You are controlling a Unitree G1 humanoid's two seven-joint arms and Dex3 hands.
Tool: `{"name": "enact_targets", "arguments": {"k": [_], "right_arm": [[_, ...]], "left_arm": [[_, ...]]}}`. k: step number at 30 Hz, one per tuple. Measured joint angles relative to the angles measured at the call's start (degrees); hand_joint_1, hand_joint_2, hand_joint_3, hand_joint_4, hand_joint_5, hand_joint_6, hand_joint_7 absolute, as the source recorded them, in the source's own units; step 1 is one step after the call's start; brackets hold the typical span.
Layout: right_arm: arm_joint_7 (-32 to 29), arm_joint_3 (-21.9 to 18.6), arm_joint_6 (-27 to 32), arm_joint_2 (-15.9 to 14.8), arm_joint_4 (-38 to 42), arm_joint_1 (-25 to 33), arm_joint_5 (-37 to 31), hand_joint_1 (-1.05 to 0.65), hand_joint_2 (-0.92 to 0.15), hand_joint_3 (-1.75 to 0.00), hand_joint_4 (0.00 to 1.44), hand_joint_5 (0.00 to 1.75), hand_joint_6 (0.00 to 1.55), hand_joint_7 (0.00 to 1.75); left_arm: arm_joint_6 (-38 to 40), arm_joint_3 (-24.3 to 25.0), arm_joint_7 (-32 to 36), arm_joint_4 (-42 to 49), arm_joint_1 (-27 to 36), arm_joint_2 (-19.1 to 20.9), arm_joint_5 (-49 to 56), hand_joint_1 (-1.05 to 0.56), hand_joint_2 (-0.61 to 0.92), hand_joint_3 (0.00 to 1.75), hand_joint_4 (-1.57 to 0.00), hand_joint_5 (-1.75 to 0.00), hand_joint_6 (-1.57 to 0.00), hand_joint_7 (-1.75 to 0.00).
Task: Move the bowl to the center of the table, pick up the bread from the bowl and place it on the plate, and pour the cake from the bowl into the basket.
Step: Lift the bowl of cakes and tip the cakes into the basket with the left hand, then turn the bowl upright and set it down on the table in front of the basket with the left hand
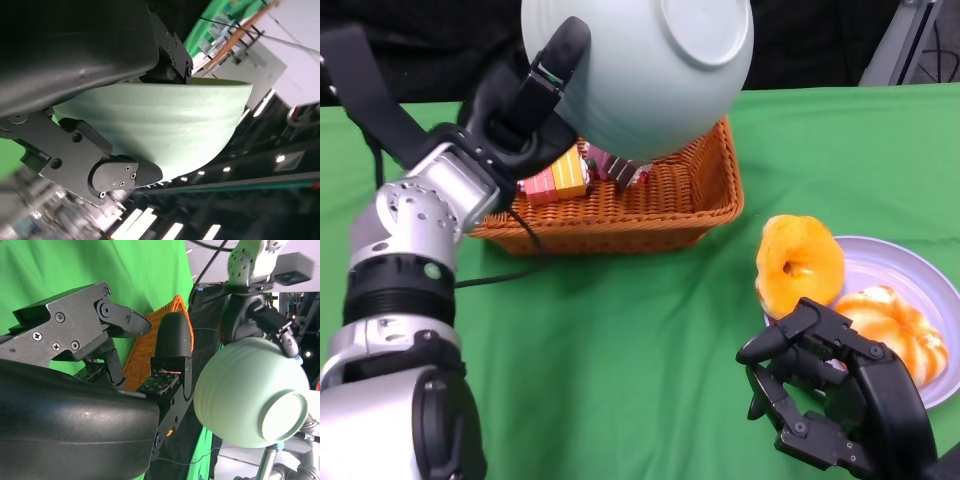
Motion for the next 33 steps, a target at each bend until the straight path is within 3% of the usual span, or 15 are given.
{"name": "enact_targets", "arguments": {"k": [5, 8, 10, 12, 19, 28, 33], "right_arm": [[0.03, -0.03, 0.0, -0.02, 0.0, -0.01, 0.07, -0.05, -0.74, -0.74, 0.72, 1.62, 0.6, 1.32], [0.05, -0.08, 0.0, -0.03, 0.01, -0.02, 0.12, -0.06, -0.74, -0.74, 0.72, 1.61, 0.61, 1.31], [0.04, -0.09, 0.0, -0.03, 0.01, -0.02, 0.12, -0.06, -0.73, -0.74, 0.72, 1.61, 0.61, 1.31], [0.02, -0.11, 0.0, -0.04, 0.01, -0.03, 0.1, -0.06, -0.73, -0.74, 0.72, 1.6, 0.61, 1.31], [0.0, -0.23, 0.05, -0.06, 0.01, -0.04, 0.07, -0.07, -0.73, -0.75, 0.72, 1.61, 0.61, 1.31], [0.07, -0.54, 0.13, -0.22, 0.03, -0.17, 0.13, -0.07, -0.73, -0.74, 0.72, 1.61, 0.61, 1.31], [0.22, -0.69, 0.23, -0.32, 0.04, -0.22, 0.29, -0.07, -0.73, -0.74, 0.71, 1.62, 0.61, 1.31]], "left_arm": [[-1.57, -2.75, -3.92, -5.22, 2.64, 1.83, 1.58, -0.18, 0.76, 0.92, -0.76, -1.75, -0.71, -1.57], [-6.4, -6.29, -7.07, -8.94, 4.86, 3.02, 4.97, -0.18, 0.69, 0.97, -0.77, -1.75, -0.72, -1.58], [-11.08, -8.85, -9.03, -11.62, 6.47, 3.85, 8.08, -0.15, 0.58, 1.17, -0.79, -1.75, -0.69, -1.64], [-16.04, -10.86, -11.34, -13.93, 8.14, 4.84, 10.61, -0.15, 0.55, 1.22, -0.79, -1.75, -0.67, -1.65], [-36.29, -13.93, -15.54, -17.03, 14.36, 7.65, 17.31, -0.15, 0.62, 1.06, -0.76, -1.75, -0.64, -1.66], [-62.06, -15.76, -15.48, -16.07, 19.07, 10.82, 25.45, -0.13, 0.6, 1.12, -0.81, -1.75, -0.67, -1.62], [-74.87, -16.44, -13.84, -13.67, 21.0, 12.03, 28.82, -0.02, 0.47, 1.28, -0.83, -1.75, -0.74, -1.52]]}}
